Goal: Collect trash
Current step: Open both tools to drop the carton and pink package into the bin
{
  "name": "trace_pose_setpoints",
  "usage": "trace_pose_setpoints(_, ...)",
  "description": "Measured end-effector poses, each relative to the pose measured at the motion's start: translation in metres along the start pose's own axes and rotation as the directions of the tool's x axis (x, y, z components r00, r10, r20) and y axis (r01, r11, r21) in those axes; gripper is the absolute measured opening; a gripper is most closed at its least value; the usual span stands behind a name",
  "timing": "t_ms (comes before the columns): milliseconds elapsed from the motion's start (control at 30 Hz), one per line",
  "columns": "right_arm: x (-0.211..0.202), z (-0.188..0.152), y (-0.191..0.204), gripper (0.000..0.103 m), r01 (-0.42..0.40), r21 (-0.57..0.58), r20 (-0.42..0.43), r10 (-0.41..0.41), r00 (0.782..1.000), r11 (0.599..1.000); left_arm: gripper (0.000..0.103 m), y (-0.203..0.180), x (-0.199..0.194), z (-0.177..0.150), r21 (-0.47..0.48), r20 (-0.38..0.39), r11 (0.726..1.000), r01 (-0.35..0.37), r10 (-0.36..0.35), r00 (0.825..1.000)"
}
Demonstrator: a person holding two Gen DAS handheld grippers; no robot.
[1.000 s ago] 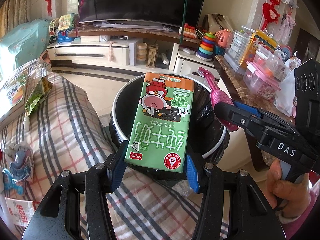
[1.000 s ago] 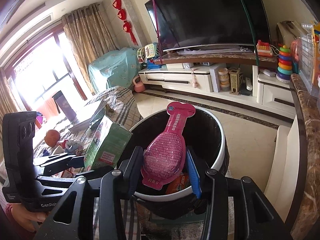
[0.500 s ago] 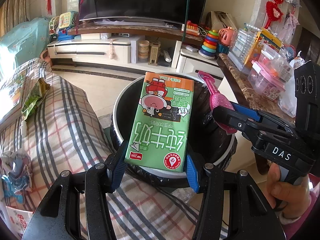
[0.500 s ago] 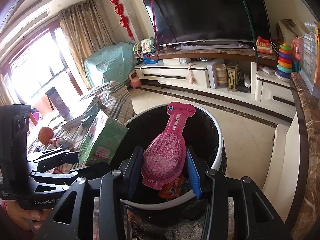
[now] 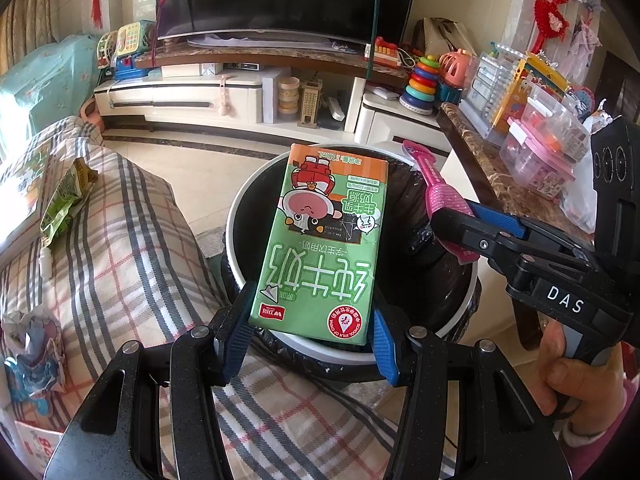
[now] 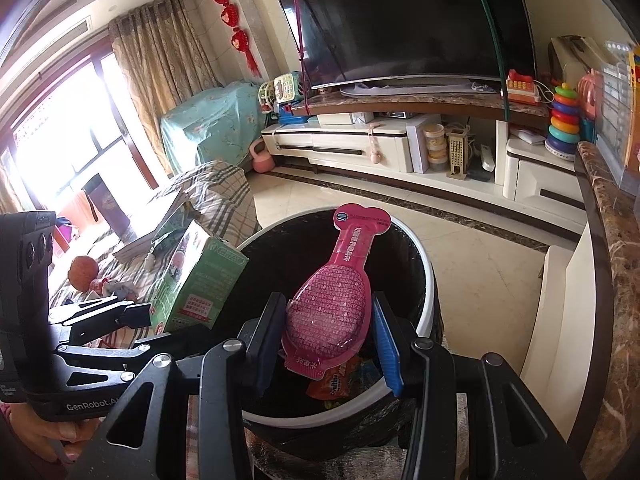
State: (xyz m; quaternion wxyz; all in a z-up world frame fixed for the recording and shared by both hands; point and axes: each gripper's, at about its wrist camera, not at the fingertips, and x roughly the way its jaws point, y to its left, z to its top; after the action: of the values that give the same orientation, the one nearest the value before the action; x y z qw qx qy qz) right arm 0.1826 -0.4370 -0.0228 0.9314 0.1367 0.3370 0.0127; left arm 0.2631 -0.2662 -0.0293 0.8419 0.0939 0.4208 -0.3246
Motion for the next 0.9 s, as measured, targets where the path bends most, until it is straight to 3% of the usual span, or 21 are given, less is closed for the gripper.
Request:
trace_pose_setpoints(733, 0.0072, 0.0026, -0.0085, 0.047, -0.021, 0.035, -0.024, 0.022, 0.999, 0.999, 0.054, 0.0007, 0.0098, 0.0077, -0.009, -0.025, 1.0, -0.014, 0.014, 1.0)
trace_pose_setpoints(900, -0.0013, 0.0021, -0.0065, 0.063, -0.031, 0.051, -0.007, 0.032, 0.999, 0.998, 0.067, 0.0062, 0.0019, 0.0017, -0.037, -0.005, 0.999, -0.019, 0.019, 1.0)
